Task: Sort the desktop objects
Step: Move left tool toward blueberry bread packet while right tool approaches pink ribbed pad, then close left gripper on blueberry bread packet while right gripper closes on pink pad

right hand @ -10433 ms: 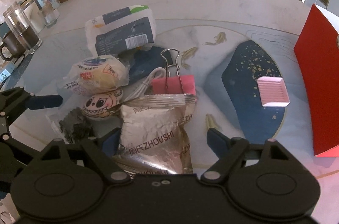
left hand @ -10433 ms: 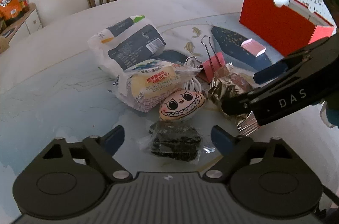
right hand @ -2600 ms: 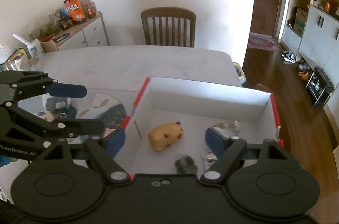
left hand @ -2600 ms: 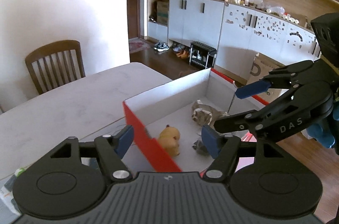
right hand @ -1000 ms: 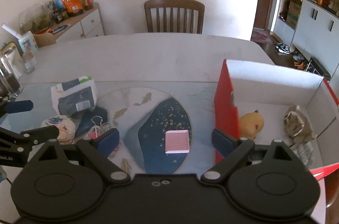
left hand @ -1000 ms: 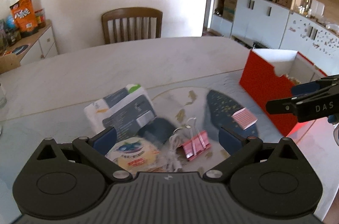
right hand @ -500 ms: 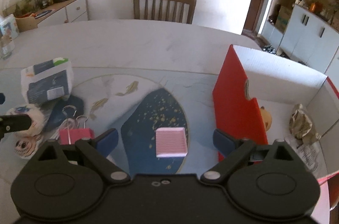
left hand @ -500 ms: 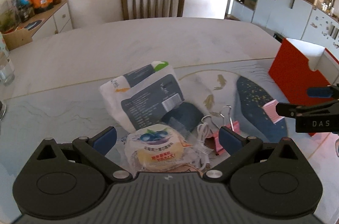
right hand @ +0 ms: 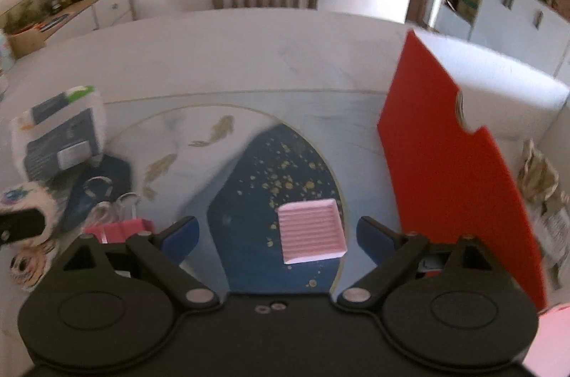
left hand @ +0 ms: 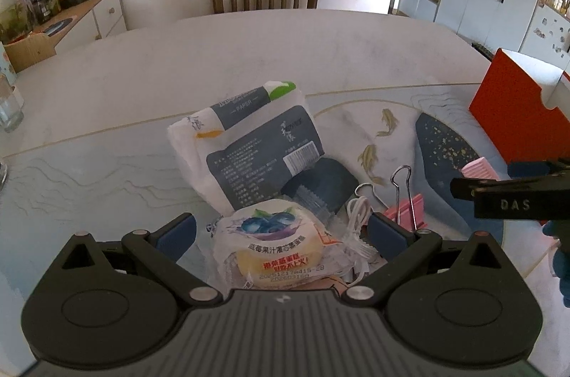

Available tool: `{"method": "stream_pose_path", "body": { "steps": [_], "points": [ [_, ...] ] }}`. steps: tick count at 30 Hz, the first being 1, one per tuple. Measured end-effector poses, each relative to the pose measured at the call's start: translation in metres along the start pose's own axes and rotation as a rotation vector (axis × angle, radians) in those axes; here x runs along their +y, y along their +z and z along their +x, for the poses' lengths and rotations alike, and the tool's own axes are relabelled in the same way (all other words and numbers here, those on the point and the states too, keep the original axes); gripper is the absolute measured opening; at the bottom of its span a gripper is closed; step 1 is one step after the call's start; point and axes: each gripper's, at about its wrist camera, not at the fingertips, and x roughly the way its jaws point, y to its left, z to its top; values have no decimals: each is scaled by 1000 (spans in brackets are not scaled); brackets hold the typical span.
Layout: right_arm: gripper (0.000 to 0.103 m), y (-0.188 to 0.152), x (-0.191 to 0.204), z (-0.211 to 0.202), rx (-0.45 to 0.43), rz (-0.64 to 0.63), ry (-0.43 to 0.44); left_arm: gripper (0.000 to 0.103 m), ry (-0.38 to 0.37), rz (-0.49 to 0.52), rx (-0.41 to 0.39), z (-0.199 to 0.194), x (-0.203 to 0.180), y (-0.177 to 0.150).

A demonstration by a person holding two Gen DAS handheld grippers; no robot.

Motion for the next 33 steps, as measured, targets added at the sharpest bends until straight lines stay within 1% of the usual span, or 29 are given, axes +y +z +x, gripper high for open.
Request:
{"method": "stream_pose_path", "body": {
  "steps": [2,4,6,9,11,13,14,16,17,19,20,22,26,32,33],
  "points": [
    [94,-1,-4,8,14,35,-6,103,1,0,8,3,0,0],
    [94,-1,-7,16,31,67,6,103,1,0,16,5,1,1],
    [92,-1,-8,20,41,79,5,103,-1,-4,20,6,2,0],
    [89,-1,-8,23,32,86,2,103,-8,-19,30,8,5,0],
    [81,-1,-6,21,20,76,8,103,-11,-27,30,8,6,0],
    [70,0,-1,20,14,48,21,103,-13,-25,30,8,6,-1],
    [68,-1,1,19,12,36,31,103,-14,-24,29,8,6,-1],
    [60,-2,7,17,7,13,42,102,-17,-30,27,7,6,-2],
    [58,-2,10,16,5,2,50,102,-18,-34,27,7,7,-2],
    [51,-3,16,15,0,-20,62,102,-20,-34,27,6,8,-2],
    [49,-3,18,14,0,-26,66,102,-21,-34,27,6,8,-2],
    [42,-4,22,13,-2,-41,77,102,-22,-34,25,6,8,-3],
    [42,-4,25,12,-2,-51,86,99,-23,-30,22,5,8,-3],
    [39,-3,23,9,5,-34,93,81,-5,-13,19,3,6,-1],
    [39,-2,22,9,8,-32,94,71,-12,-12,20,3,6,-1]
  ]
}}
